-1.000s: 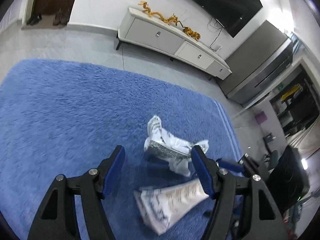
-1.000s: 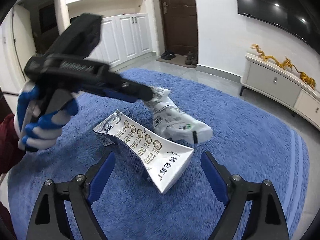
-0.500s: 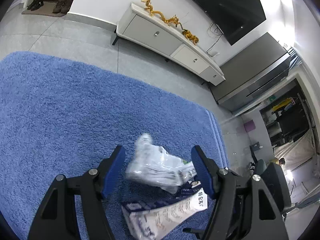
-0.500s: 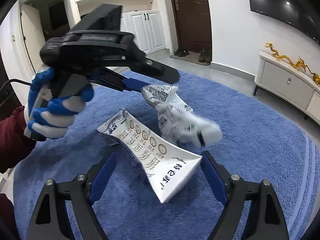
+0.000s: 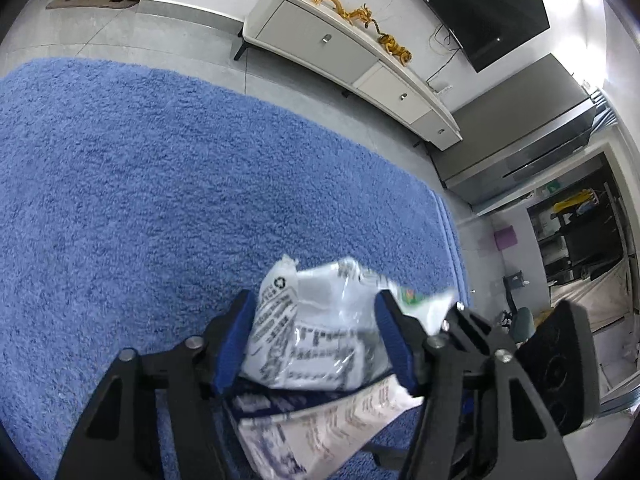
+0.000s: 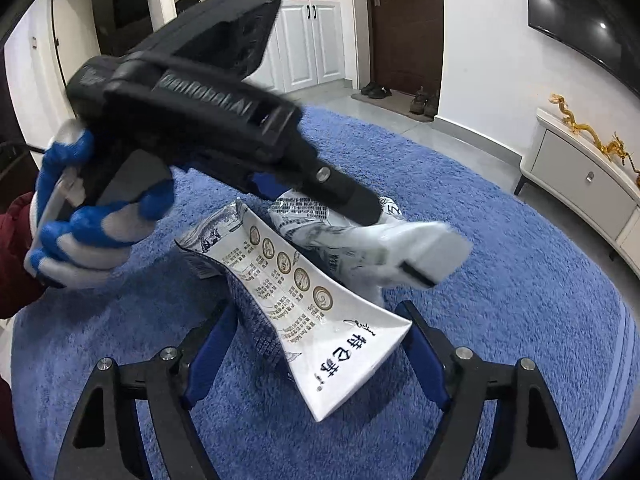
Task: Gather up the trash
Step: 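Grasp the white foil bag with the left tool while the right tool grasps the white box, then lift both items and carry them toward the bin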
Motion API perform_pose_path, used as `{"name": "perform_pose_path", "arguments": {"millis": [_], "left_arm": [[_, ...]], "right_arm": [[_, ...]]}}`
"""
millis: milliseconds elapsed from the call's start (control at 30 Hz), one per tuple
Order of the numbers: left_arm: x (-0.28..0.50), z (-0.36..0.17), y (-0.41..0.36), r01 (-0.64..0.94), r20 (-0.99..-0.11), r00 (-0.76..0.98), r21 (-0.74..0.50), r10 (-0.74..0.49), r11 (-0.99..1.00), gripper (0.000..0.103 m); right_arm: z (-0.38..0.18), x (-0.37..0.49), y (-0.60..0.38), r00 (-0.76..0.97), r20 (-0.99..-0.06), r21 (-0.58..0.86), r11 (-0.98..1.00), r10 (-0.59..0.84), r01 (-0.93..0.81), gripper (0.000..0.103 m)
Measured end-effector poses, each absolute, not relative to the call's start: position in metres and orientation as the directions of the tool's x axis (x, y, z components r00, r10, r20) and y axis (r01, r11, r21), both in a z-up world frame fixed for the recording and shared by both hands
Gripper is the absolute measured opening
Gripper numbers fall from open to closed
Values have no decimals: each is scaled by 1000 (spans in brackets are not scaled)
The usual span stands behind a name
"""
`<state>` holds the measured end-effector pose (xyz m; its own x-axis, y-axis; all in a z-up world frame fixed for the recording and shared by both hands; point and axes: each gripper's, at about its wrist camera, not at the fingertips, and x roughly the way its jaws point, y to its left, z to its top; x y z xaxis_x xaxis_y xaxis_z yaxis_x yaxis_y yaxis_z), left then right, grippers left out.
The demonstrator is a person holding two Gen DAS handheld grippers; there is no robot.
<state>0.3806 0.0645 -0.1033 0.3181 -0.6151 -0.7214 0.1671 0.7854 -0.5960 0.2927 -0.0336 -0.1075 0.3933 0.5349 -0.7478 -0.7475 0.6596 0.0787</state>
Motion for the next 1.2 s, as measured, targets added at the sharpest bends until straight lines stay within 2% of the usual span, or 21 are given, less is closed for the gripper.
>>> {"name": "perform_pose_path", "arguments": {"millis": [100,167,233,533,1033,1200], "left_arm": [[371,-106,68,170,-724,318,-591,-612,788,42],[366,-110,71,163,-731,311,-589,-607,792,23],[362,-112,74,158,-727,310,-597,-613,787,14],[320,-90,86,177,-692,417,-575,-590,799,10],[174,-32,39,230,-699,645,-207,-309,951,9],[135,-28,25,238,-691,673,-138,-265,961,8]], "right_arm": [[-109,292,-34,392,-749,80,660,535,-747,76],[-109,289,-37,394,-750,82,665,532,-742,76],[-108,283,-41,401,-750,83,676,526,-732,75],[-105,239,-81,429,-744,155,756,513,-636,75],[-84,120,-173,549,-683,313,872,481,-376,74],[-79,95,-189,576,-667,346,881,472,-321,74]]}}
